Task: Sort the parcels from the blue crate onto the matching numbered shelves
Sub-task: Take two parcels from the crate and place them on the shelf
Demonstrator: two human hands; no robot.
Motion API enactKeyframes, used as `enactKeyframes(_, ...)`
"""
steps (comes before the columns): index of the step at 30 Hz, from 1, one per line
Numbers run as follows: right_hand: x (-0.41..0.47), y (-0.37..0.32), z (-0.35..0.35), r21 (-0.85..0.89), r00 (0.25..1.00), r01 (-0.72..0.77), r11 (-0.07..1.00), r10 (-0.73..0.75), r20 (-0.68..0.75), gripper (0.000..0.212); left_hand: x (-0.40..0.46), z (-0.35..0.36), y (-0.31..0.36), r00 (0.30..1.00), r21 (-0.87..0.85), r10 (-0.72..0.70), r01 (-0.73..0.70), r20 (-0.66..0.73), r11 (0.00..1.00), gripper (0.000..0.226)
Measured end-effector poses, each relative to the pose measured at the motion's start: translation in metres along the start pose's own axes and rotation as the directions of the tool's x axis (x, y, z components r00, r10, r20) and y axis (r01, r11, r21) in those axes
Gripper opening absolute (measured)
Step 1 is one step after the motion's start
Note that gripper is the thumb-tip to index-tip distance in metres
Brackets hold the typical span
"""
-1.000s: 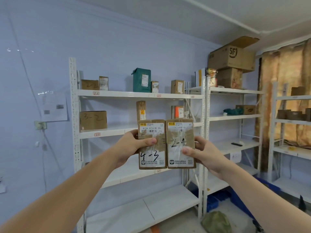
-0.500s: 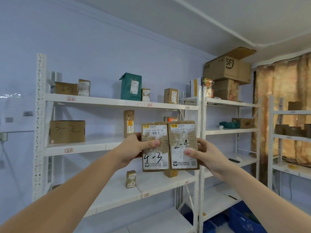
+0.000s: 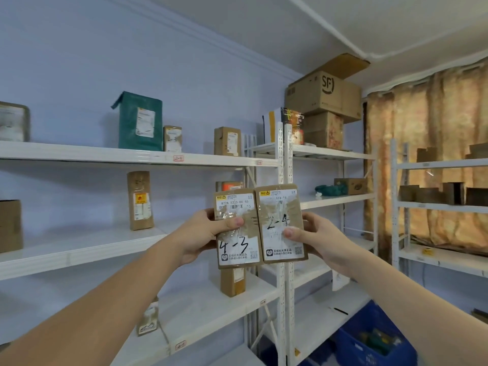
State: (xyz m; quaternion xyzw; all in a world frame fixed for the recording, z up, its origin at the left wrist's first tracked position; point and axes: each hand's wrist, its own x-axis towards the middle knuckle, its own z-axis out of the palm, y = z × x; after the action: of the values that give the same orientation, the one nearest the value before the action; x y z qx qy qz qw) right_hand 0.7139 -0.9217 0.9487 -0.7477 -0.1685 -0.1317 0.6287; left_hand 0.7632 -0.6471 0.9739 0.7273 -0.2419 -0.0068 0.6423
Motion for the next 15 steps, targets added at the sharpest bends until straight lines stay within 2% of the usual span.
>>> enactKeyframes(6, 0.107, 0.035, -0.072, -0.017, 0.999, 0.023, 1.0, -0.022, 0.048, 0.062, 0.117, 0.023, -0.015, 0.999, -0.001, 0.036, -0.036, -0.039, 0.999, 0.063)
enactKeyframes(11, 0.198, 0.077, -0.104, -0.025, 0.996, 0.038, 0.999, -0.035, 0.079, 0.06, 0.205, 0.022, -0.029, 0.996, 0.01, 0.028, -0.027, -0.09, 1.0, 0.06)
enactKeyframes(15, 0.274, 0.107, -0.122, -0.026, 0.991, 0.048, 0.999, -0.044, 0.126, 0.057, 0.274, 0.011, -0.043, 0.993, 0.046, 0.048, -0.043, -0.11, 0.998, 0.065)
